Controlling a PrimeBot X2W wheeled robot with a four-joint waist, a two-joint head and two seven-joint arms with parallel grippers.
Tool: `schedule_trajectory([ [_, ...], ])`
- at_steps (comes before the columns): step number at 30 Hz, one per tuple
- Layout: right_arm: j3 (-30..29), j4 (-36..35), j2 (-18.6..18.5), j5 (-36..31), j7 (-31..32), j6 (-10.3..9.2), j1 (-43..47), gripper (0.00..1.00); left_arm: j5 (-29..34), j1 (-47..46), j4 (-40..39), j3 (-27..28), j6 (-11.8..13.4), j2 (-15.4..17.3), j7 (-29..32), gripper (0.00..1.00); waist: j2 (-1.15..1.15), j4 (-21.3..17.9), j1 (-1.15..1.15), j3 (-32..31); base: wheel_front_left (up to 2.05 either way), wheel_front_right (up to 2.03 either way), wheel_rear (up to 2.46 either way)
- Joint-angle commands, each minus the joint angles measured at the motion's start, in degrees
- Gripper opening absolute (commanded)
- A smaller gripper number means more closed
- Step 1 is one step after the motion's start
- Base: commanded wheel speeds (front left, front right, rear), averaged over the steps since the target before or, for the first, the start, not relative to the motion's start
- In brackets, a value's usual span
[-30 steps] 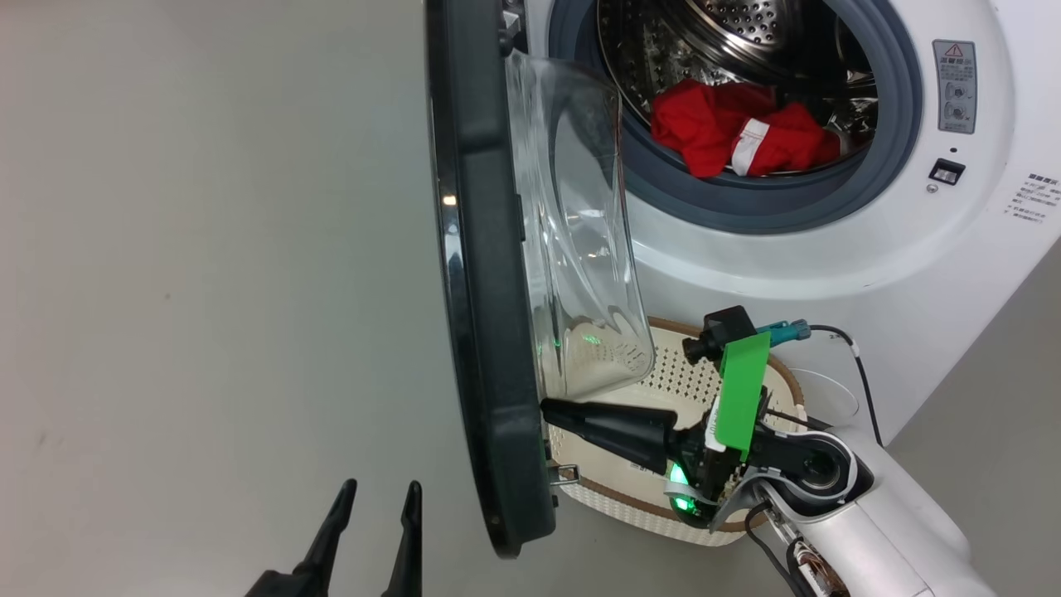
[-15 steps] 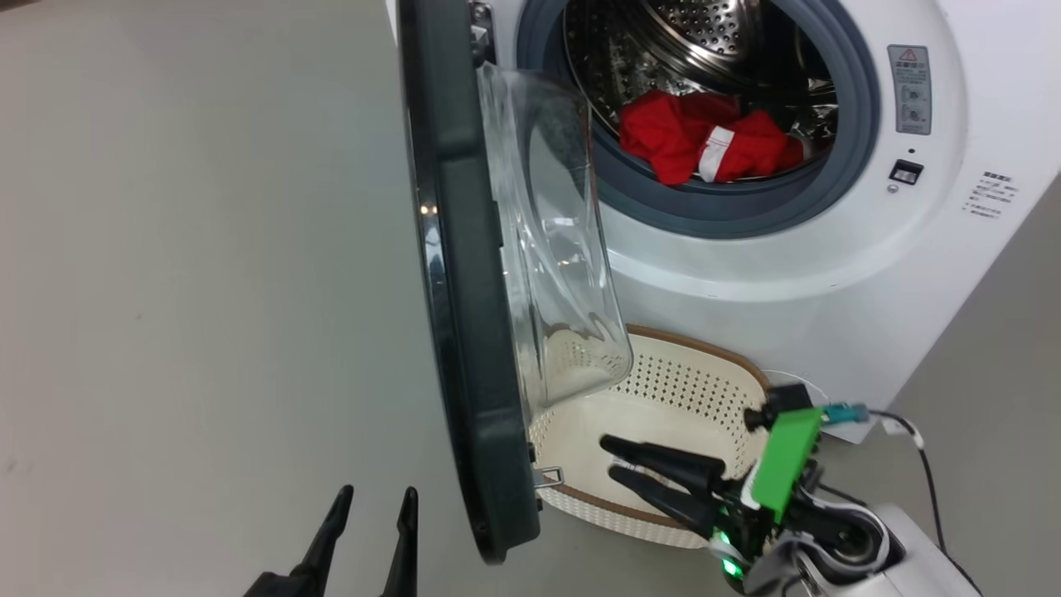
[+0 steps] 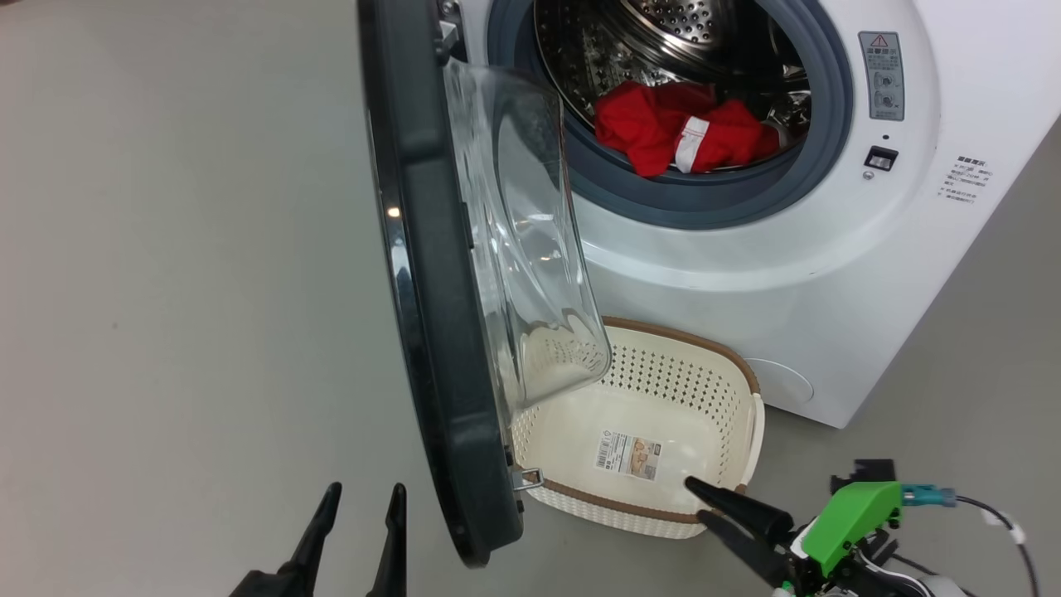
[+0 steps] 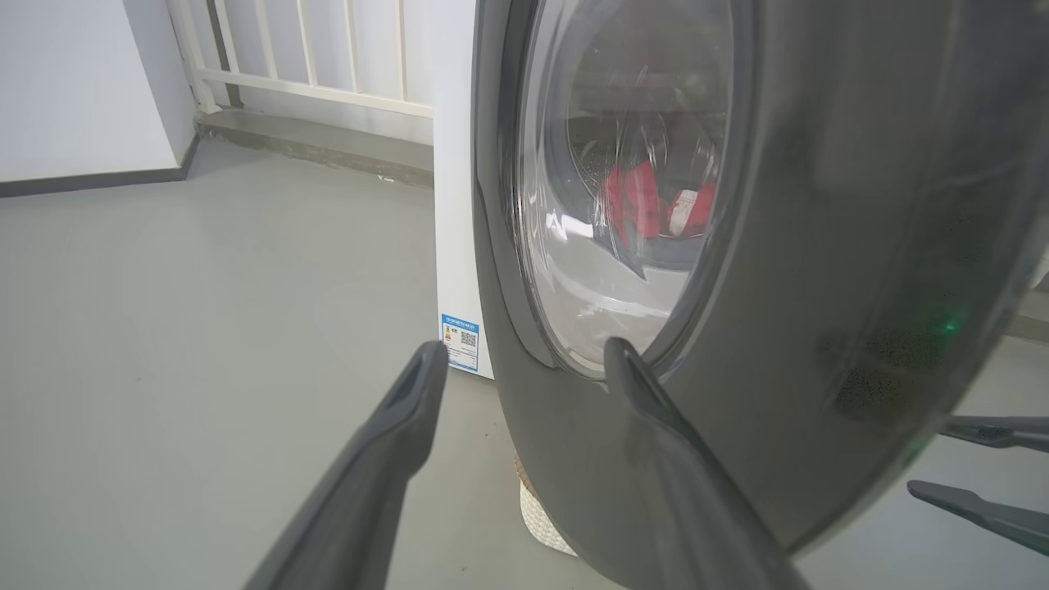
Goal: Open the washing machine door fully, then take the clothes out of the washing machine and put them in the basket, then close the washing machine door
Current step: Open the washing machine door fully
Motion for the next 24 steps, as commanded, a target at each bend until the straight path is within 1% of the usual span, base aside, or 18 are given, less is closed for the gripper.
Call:
schedule_trajectory([
  [1, 0.4, -1.3, -0.7, -1.4, -1.3, 0.03, -0.2, 1.00, -0.1, -1.2, -1.5, 2.0, 0.0, 0.3, -0.7, 1.00, 0.00, -0.2, 0.00, 0.2, 0.00, 0.00, 0.00],
  [6, 0.9, -3.1, -2.6, -7.8, -9.2, 0.03, 0.8, 1.00, -0.4, -1.5, -1.6, 2.1, 0.2, 0.3, -0.7, 1.00, 0.00, -0.7, 0.00, 0.7, 0.00, 0.00, 0.00],
  [11, 6.0, -6.0, -5.8, -17.1, -19.5, 0.03, 1.9, 1.00, -0.7, -1.8, -1.5, 2.1, 0.4, 0.3, -0.7, 1.00, 0.00, -1.0, 0.00, 1.0, 0.00, 0.00, 0.00],
  [12, 6.0, -6.0, -5.8, -17.1, -19.5, 0.03, 1.9, 1.00, -0.7, -1.8, -1.5, 2.1, 0.4, 0.3, -0.7, 1.00, 0.00, -1.0, 0.00, 1.0, 0.00, 0.00, 0.00],
  [19, 13.5, -5.8, -9.5, -23.8, -32.4, 0.03, 1.8, 1.00, -0.8, -1.9, -1.4, 2.2, 0.3, 0.3, -0.7, 1.00, 0.00, -1.3, 0.00, 0.9, 0.00, 0.00, 0.00],
  [20, 15.7, -5.3, -10.5, -25.3, -36.5, 0.03, 1.4, 1.00, -0.8, -2.0, -1.4, 2.2, 0.3, 0.3, -0.7, 1.00, 0.00, -1.3, 0.00, 1.0, 0.00, 0.00, 0.00],
  [24, 19.8, -3.9, -12.3, -28.2, -43.7, 0.03, 0.3, 1.00, -0.8, -2.1, -1.3, 2.3, 0.3, 0.3, -0.7, 1.00, 0.00, -1.4, 0.00, 1.0, 0.00, 0.00, 0.00],
])
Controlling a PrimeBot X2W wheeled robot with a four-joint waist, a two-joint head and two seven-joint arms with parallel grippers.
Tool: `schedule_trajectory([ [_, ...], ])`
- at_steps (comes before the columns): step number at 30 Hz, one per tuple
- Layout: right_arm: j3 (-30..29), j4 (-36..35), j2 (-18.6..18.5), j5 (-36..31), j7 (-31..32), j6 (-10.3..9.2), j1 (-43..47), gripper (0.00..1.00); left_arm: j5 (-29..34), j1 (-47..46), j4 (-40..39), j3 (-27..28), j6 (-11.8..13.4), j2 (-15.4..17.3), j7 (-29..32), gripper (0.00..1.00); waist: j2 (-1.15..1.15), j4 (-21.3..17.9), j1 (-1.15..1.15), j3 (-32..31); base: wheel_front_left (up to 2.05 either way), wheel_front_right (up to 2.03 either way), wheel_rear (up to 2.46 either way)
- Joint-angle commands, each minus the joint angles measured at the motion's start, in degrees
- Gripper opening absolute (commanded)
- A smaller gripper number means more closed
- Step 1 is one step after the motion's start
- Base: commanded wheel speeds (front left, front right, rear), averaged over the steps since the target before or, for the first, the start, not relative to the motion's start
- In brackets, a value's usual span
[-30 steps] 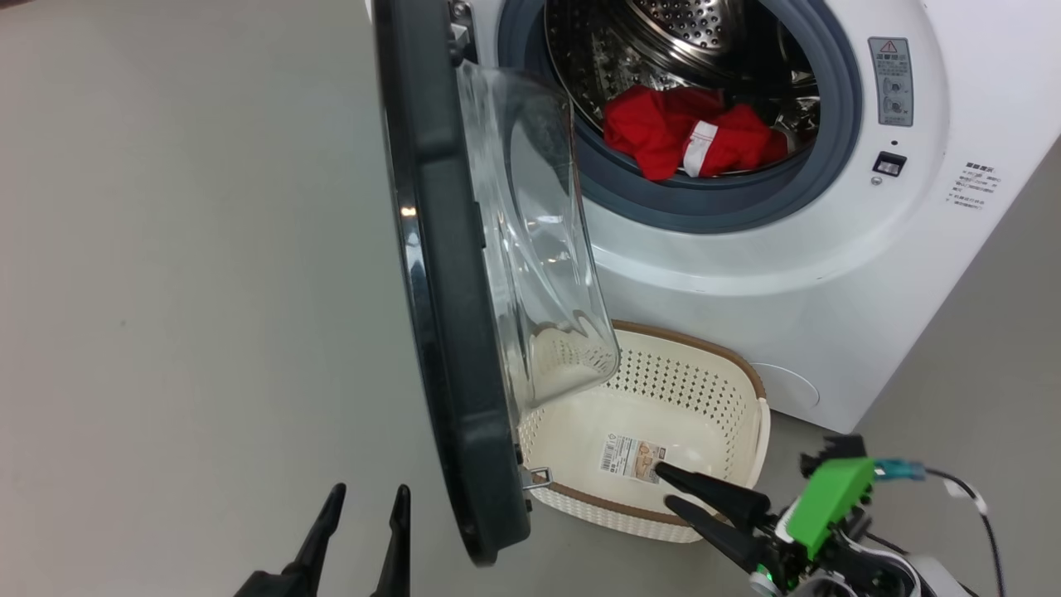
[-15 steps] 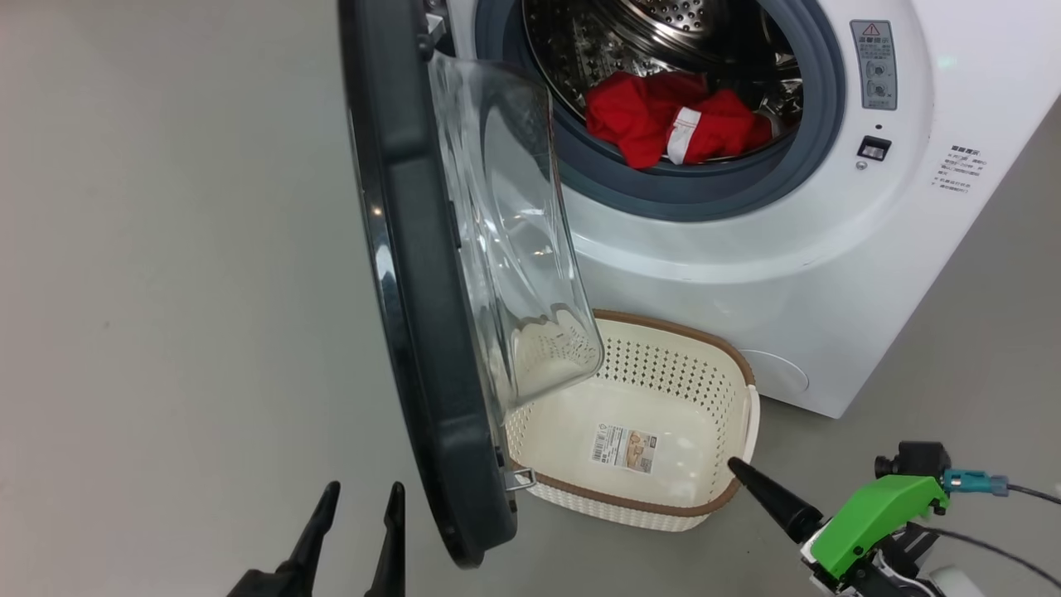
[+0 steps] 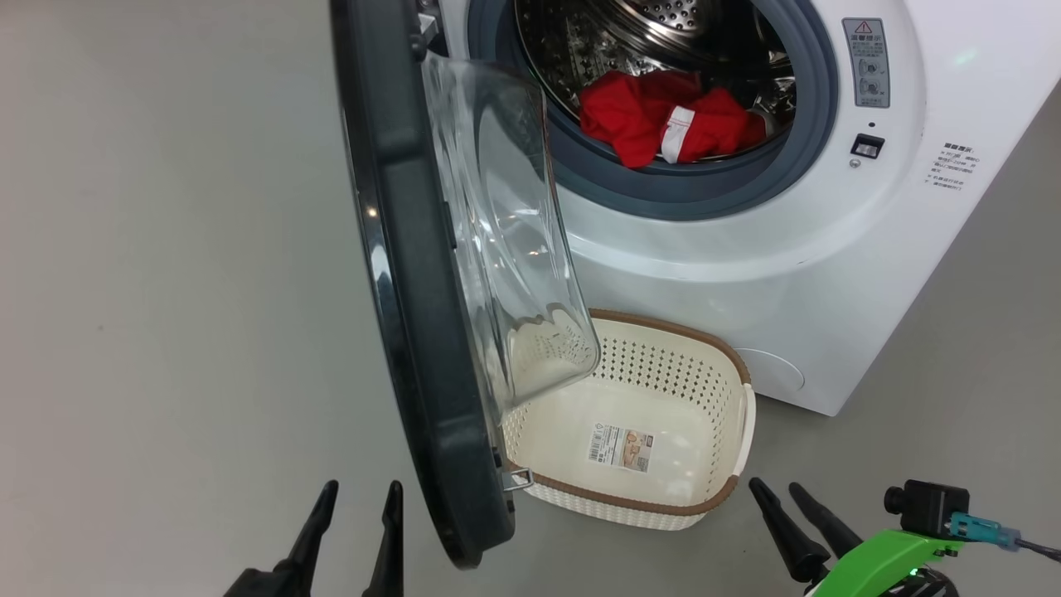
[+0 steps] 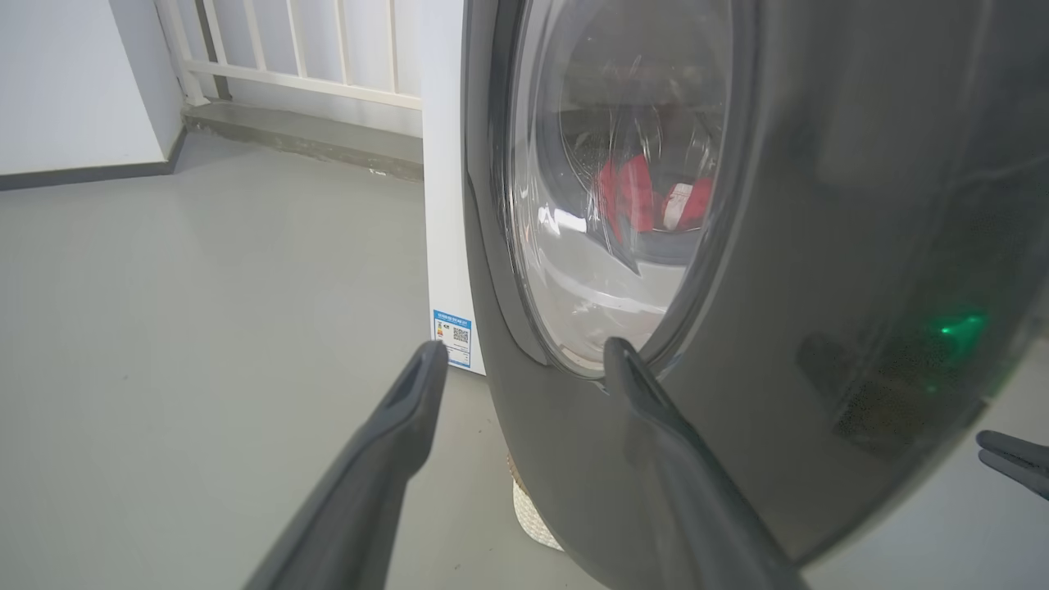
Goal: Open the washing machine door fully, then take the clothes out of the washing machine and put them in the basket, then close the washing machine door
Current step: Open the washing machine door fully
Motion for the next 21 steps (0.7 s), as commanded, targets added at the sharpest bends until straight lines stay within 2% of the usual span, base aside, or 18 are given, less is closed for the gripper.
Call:
schedule_trajectory([
  [1, 1.8, -0.5, -1.3, -1.5, -2.1, 0.02, -2.0, 1.00, -0.2, -1.9, -1.2, 2.1, 0.2, 0.3, -0.7, 1.00, 0.00, 0.0, 0.00, 0.0, 0.00, 0.00, 0.00],
  [5, 2.1, 0.4, -2.2, -6.8, -3.7, 0.02, -2.8, 1.00, -0.2, -1.8, -1.2, 2.3, 0.2, 0.3, -0.7, 1.00, 0.00, -0.2, 0.00, -0.1, 0.00, 0.00, 0.00],
  [13, -9.9, -6.0, 0.9, -25.2, -3.8, 0.02, 2.3, 1.00, -0.2, -1.8, -1.2, 2.5, 0.2, 0.3, -0.7, 1.00, 0.00, -0.4, 0.00, -0.3, 0.00, 0.00, 0.00],
  [21, -22.5, -16.3, 6.7, -41.5, -3.8, 0.02, 8.6, 1.00, 0.1, -1.6, -1.0, 2.6, 0.0, 0.3, -0.7, 1.00, 0.00, -0.6, 0.00, -0.8, 0.00, 0.00, 0.00],
])
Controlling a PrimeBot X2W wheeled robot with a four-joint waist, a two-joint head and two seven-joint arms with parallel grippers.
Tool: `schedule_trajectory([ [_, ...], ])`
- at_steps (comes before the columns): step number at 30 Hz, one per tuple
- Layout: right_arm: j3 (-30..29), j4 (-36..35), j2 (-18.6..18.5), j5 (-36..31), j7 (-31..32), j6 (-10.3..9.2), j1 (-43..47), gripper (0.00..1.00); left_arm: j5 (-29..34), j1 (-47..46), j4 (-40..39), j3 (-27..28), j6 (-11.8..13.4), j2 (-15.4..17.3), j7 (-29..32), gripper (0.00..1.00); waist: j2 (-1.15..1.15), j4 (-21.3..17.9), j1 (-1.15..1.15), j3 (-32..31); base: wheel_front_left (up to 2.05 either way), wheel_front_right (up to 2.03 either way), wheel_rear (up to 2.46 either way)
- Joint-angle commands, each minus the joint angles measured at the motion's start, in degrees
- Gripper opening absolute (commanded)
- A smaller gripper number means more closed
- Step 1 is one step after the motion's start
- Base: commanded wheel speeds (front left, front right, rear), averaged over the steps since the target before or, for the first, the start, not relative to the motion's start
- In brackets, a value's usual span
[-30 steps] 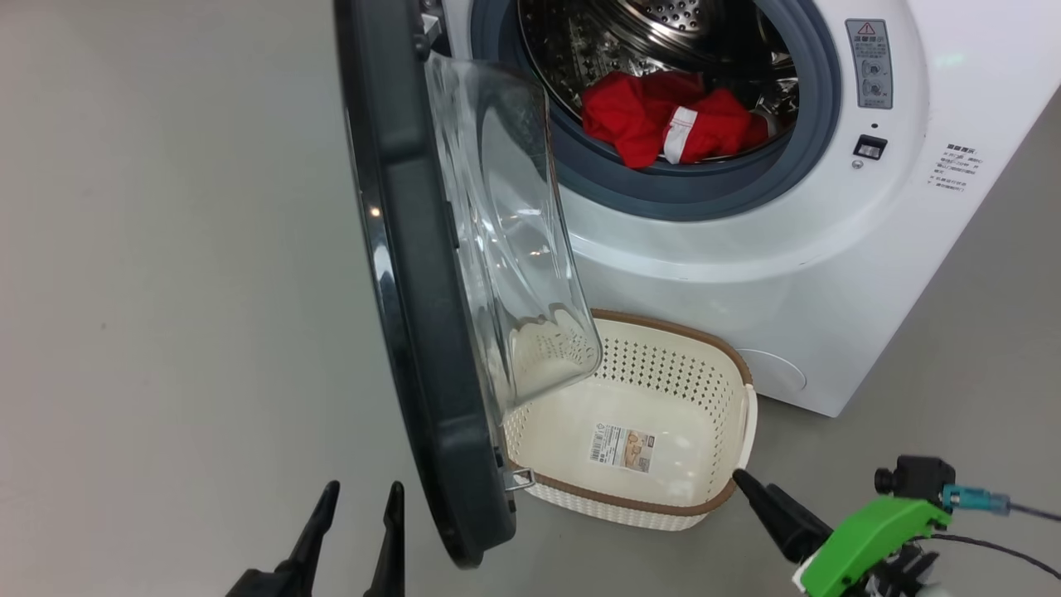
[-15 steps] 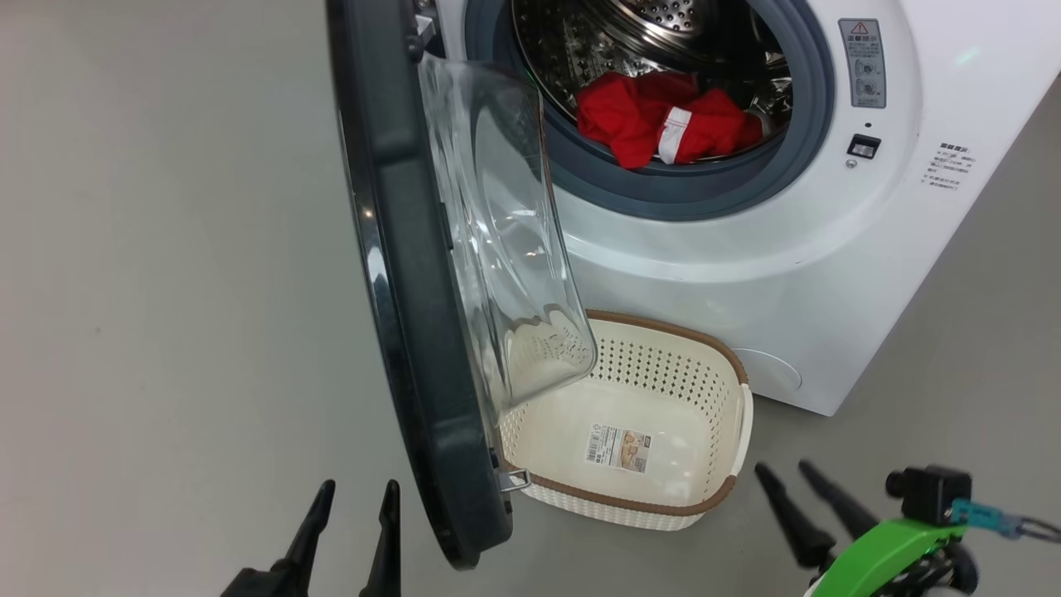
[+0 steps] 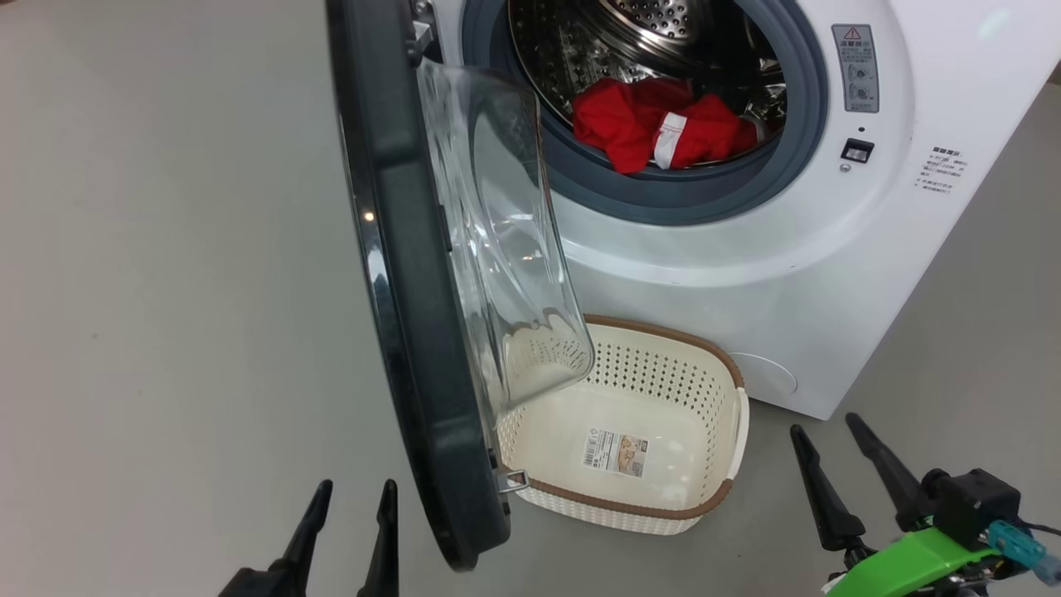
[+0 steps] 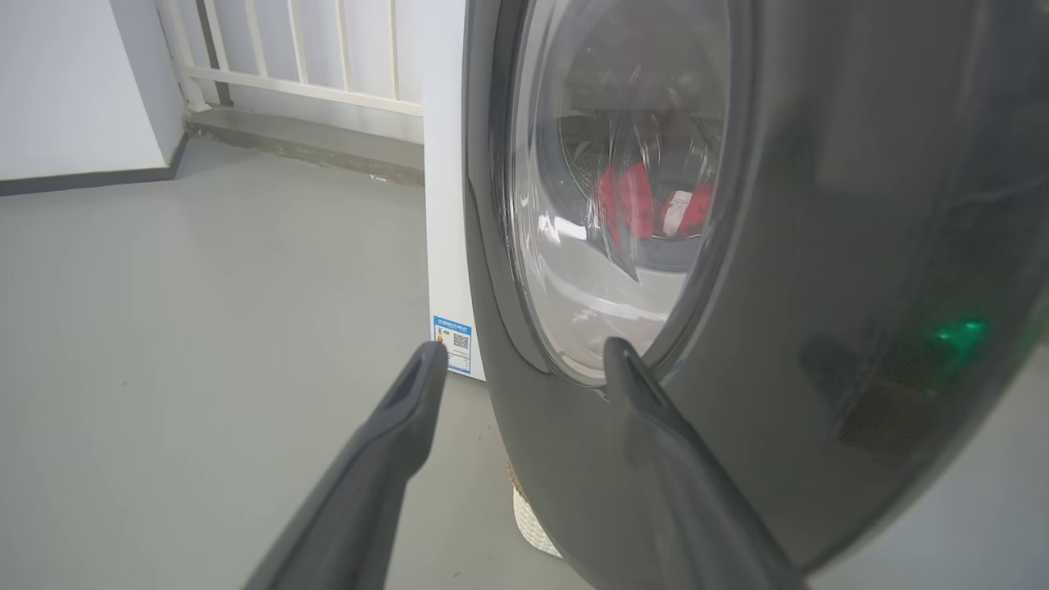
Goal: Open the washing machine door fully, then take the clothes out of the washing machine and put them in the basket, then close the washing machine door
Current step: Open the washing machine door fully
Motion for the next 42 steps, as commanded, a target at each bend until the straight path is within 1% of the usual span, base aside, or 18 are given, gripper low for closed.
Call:
schedule_trajectory([
  [1, -0.7, -3.4, 0.5, -2.7, -0.7, 0.02, 1.0, 1.00, 0.1, -1.5, -1.1, 2.1, 0.0, 0.3, -0.7, 1.00, 0.00, 0.0, 0.00, -0.2, 0.00, 0.00, 0.00],
  [6, -4.5, -7.4, 2.9, -7.5, -0.7, 0.02, 4.2, 1.00, 0.3, -1.4, -1.1, 2.1, -0.2, 0.3, -0.7, 1.00, 0.00, 0.0, 0.00, -0.4, 0.00, 0.00, 0.00],
  [9, -5.5, -7.7, 3.8, -8.7, -0.7, 0.02, 5.5, 1.00, 0.3, -1.4, -1.1, 2.1, -0.2, 0.3, -0.7, 1.00, 0.00, 0.0, 0.00, -0.4, 0.00, 0.00, 0.00],
  [17, -6.3, -7.1, 4.9, -9.3, -0.7, 0.02, 6.0, 1.00, 0.2, -1.3, -1.1, 2.1, -0.2, 0.3, -0.7, 1.00, 0.00, -0.4, 0.00, -0.3, 0.00, 0.00, 0.00],
  [27, -6.1, -7.5, 4.8, -9.5, -0.7, 0.02, 5.3, 1.00, -0.3, -1.7, -1.7, 2.0, 0.2, 0.3, -0.7, 1.00, 0.00, -0.4, 0.00, 0.3, 0.00, 0.00, 0.00],
  [28, -6.1, -7.6, 4.8, -9.5, -0.7, 0.02, 5.3, 1.00, -0.5, -1.8, -1.9, 2.2, 0.3, 0.3, -0.7, 0.78, 0.00, -0.4, 0.00, 0.3, 0.00, 0.00, 0.00],
  [29, -6.1, -7.6, 4.8, -9.6, -0.7, 0.02, 5.3, 1.00, -0.6, -1.8, -2.2, 2.4, 0.4, 0.3, -0.7, 0.08, 0.00, -0.4, 0.00, 0.3, 0.00, 0.00, 0.00],
  [30, -6.1, -7.7, 4.8, -9.6, -0.7, 0.02, 5.3, 1.00, -0.9, -2.0, -2.8, 2.8, 0.7, 0.3, -0.7, 0.00, 0.00, -0.4, 0.00, 0.3, 0.00, 0.00, 0.00],
  [33, -6.0, -7.9, 4.9, -9.7, -0.7, 0.02, 5.3, 1.00, -1.4, -2.9, -6.6, 5.3, 1.7, 0.3, -0.7, 0.00, 0.00, -0.4, 0.00, 0.4, 0.00, 0.00, 0.00],
  [37, -6.1, -8.1, 4.9, -9.5, -0.7, 0.02, 5.2, 1.00, -1.8, -5.4, -16.5, 8.3, 2.8, 0.3, -0.7, 0.00, 0.00, -0.2, 0.00, 0.8, 0.00, 0.00, 0.00],
  [39, -6.2, -8.1, 4.8, -9.4, -0.7, 0.02, 5.0, 1.00, -1.3, -6.9, -22.2, 8.3, 2.9, 0.3, -0.7, 0.00, 0.00, -0.2, 0.00, 1.1, 0.00, 0.00, 0.00],
  [42, -6.2, -8.2, 4.5, -9.4, -0.7, 0.02, 4.7, 1.00, -0.7, -8.6, -29.3, 5.4, 2.4, 0.3, -0.7, 0.00, 0.00, -0.1, 0.00, 1.5, 0.00, 0.00, 0.00],
])
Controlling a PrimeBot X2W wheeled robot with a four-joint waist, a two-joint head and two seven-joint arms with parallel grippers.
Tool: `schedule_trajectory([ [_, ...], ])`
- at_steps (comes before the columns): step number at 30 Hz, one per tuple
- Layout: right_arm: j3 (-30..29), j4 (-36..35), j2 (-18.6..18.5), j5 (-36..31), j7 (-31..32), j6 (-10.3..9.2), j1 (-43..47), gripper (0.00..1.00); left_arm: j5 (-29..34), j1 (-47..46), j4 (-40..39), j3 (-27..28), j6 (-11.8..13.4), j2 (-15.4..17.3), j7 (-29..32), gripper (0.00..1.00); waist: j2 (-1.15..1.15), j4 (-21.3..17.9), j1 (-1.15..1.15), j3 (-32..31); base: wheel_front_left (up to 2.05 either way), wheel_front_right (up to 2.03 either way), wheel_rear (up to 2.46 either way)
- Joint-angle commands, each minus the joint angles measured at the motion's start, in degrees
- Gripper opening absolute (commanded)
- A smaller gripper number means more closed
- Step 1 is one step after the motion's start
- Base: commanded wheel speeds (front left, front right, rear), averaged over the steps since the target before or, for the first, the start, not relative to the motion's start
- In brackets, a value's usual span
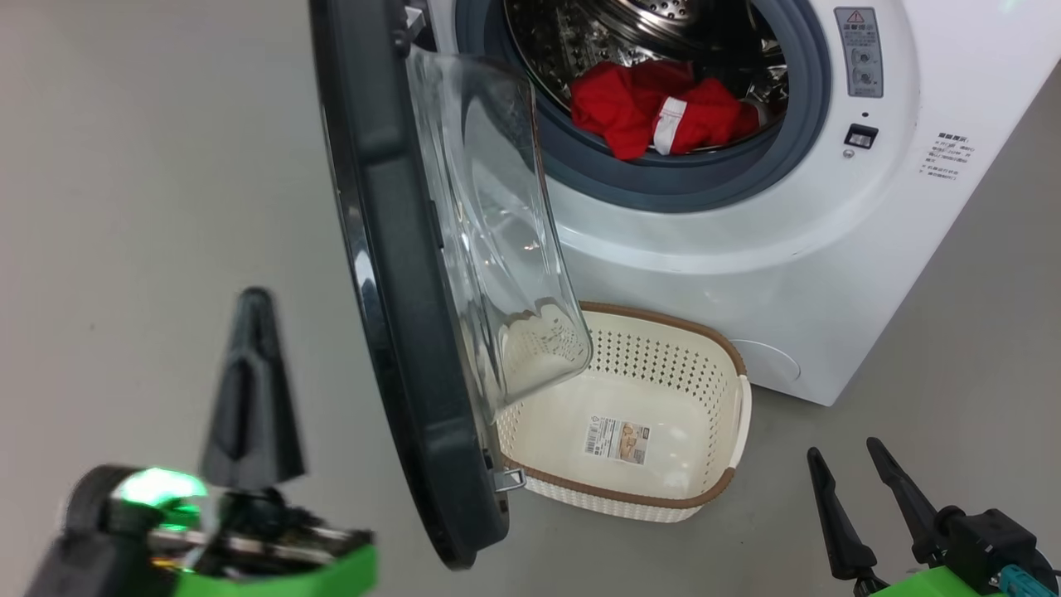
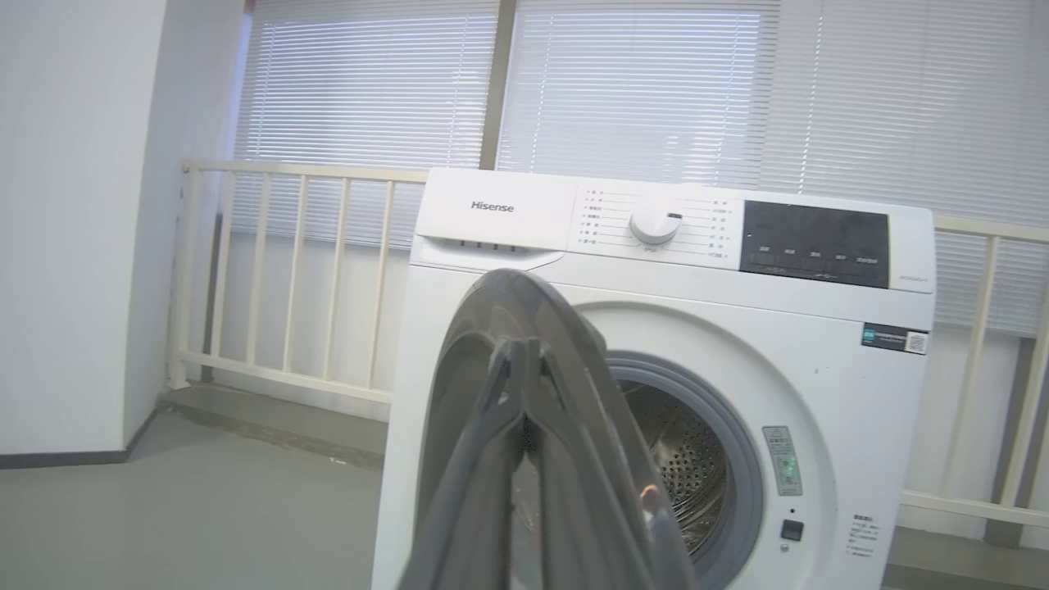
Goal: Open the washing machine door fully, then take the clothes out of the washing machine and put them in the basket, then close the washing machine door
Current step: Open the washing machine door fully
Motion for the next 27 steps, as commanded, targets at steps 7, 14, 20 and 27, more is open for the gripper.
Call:
schedule_trajectory([
  [7, 1.1, -1.6, -0.9, -0.5, -0.5, 0.01, -2.7, 1.00, 1.3, -0.6, -3.4, -12.5, -3.4, 0.4, -0.3, 0.00, 0.00, -0.2, 0.00, 0.6, 0.00, 0.00, 0.00],
  [14, 1.4, -1.7, -0.8, -0.6, -0.5, 0.01, -3.2, 1.00, -1.0, 1.9, 5.5, -19.8, -4.5, 0.4, -0.3, 0.00, 0.00, -0.3, 0.00, 1.1, 0.00, 0.00, 0.00],
  [20, 1.6, -1.8, -0.9, -0.5, -0.5, 0.01, -3.3, 1.00, -4.1, 2.9, 12.4, -21.7, -4.2, 0.4, -0.3, 0.00, 0.00, -0.2, 0.00, 1.2, 0.00, 0.00, 0.00],
  [27, 2.0, -1.8, -0.9, -0.5, -0.5, 0.01, -3.1, 1.00, -6.8, 3.8, 17.5, -20.6, -1.6, 0.4, -0.3, 0.00, 0.00, -0.1, 0.00, 0.7, 0.00, 0.00, 0.00],
])
